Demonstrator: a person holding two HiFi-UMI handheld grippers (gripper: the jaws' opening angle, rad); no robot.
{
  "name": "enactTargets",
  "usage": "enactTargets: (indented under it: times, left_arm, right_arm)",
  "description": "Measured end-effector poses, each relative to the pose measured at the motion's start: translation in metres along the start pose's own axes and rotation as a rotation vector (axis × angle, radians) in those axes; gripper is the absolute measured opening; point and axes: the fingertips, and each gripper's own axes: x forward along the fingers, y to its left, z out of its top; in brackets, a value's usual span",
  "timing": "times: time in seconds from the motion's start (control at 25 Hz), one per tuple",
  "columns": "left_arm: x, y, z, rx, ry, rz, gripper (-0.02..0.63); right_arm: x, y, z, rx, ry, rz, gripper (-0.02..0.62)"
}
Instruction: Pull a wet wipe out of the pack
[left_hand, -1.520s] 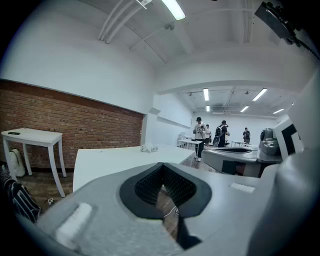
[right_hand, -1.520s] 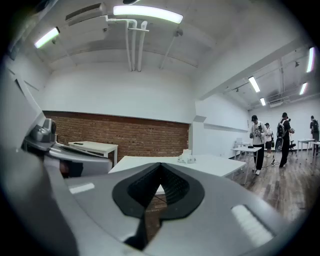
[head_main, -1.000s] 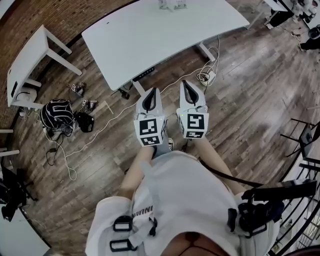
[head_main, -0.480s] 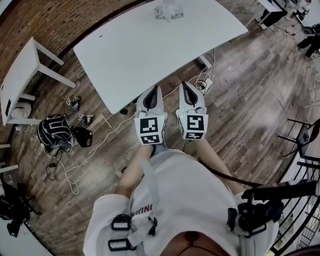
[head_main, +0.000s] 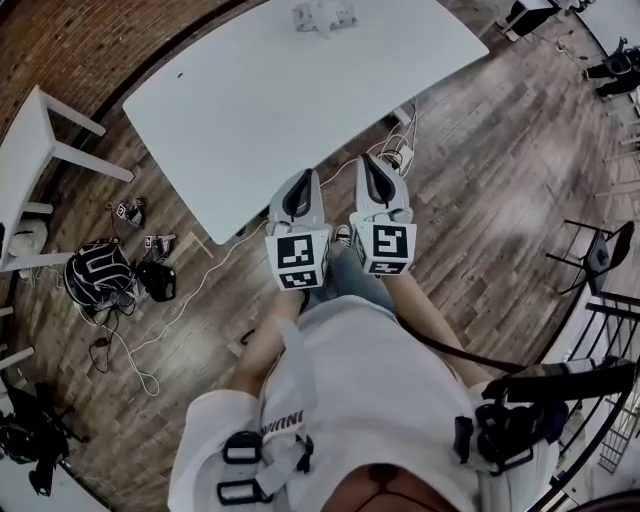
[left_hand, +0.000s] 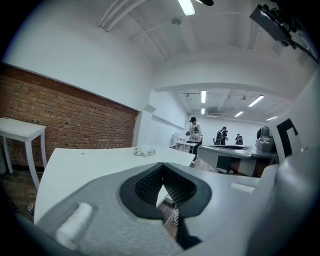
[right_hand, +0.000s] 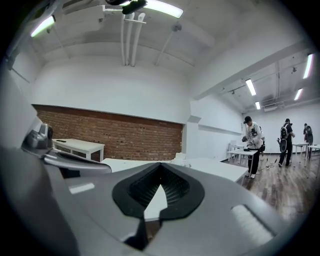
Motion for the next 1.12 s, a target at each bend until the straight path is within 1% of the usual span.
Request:
enactTargets:
  times: [0.08, 0.2, 0.36, 0.52, 0.72, 0.92, 1.0, 1.12]
  left_arm:
    - [0.01, 0.003, 0.002, 0.001, 0.002, 0.016, 0.002]
    - [0.036, 0.011, 0.008, 0.004, 0.001, 0.059, 0.002]
    - [0.079, 0.001, 0.026, 0.007, -0.022, 0.079, 0.002]
    - [0.111, -0.004, 0.033, 0.017, -0.019, 0.107, 0.002]
    - [0.134, -0.014, 0.037, 0.023, -0.028, 0.135, 0.002]
    - [0.146, -0.001, 0.034, 0.019, -0.008, 0.178, 0.003]
    - [0.158, 0.005, 0.038, 0.021, -0.009, 0.174, 0.002]
    - [0.189, 0.011, 0.046, 0.021, -0.012, 0.141, 0.002]
  right_arm:
    - [0.012, -0.008, -0.003, 0.013, 0.003, 0.004, 0.005]
    - [0.04, -0.021, -0.003, 0.022, -0.005, 0.035, 0.005]
    - [0.074, -0.047, 0.001, 0.023, -0.009, 0.08, 0.005]
    - [0.099, -0.07, 0.004, 0.034, -0.018, 0.113, 0.005]
    - [0.117, -0.091, 0.002, 0.052, -0.017, 0.146, 0.005]
    - [0.139, -0.092, -0.007, 0.044, 0.011, 0.163, 0.005]
    - [0.151, -0.093, -0.005, 0.047, 0.006, 0.164, 0.005]
    - [0.179, -0.107, -0.001, 0.045, 0.006, 0.145, 0.005]
